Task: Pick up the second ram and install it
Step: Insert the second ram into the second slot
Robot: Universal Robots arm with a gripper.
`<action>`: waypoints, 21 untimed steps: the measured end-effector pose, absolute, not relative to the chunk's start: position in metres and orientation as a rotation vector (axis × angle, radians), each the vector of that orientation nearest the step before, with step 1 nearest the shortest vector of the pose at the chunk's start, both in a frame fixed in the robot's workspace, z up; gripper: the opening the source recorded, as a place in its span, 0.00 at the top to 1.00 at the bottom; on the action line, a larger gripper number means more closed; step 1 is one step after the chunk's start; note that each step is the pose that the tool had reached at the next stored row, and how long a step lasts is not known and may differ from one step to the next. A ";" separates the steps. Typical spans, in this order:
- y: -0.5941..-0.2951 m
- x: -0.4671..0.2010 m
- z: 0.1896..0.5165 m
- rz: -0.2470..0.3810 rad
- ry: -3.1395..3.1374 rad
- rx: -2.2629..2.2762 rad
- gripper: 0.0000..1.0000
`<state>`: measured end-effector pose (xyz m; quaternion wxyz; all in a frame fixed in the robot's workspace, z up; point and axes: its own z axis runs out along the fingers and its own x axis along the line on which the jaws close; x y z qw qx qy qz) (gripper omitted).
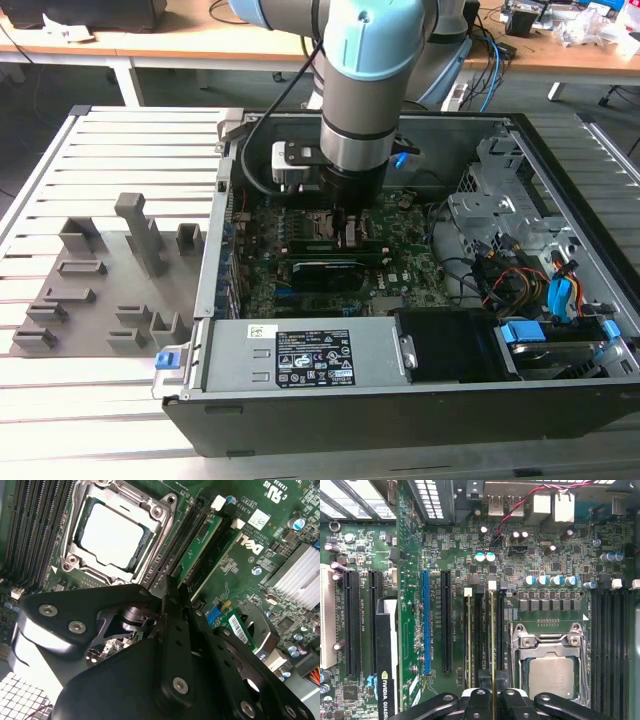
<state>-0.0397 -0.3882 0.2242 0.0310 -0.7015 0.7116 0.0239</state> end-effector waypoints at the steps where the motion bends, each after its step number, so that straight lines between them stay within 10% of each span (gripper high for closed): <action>1: -0.388 -0.039 0.224 0.074 2.192 -2.161 0.86; 21: -0.388 -0.038 0.220 0.078 2.191 -2.159 0.86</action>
